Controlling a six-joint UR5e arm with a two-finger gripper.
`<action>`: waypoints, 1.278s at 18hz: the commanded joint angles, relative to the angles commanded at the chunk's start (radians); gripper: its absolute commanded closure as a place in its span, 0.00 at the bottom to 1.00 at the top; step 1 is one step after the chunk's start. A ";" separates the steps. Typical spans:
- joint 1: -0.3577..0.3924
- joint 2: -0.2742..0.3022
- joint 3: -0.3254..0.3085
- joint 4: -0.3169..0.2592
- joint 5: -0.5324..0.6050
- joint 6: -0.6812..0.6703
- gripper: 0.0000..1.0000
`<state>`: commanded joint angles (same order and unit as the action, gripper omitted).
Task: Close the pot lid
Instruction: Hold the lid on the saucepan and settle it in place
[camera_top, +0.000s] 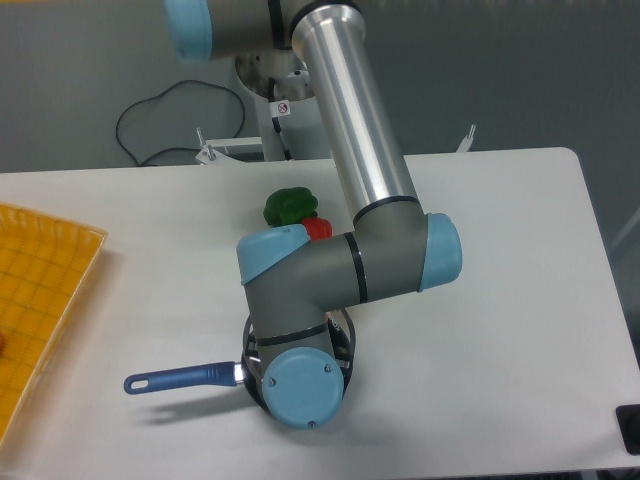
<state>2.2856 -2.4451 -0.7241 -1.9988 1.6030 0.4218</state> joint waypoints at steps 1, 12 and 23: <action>0.000 -0.002 0.002 0.000 0.000 -0.002 0.45; -0.002 -0.006 0.002 -0.002 0.003 -0.002 0.43; -0.008 -0.012 0.002 -0.002 0.012 -0.003 0.31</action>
<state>2.2780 -2.4574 -0.7225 -2.0003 1.6152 0.4188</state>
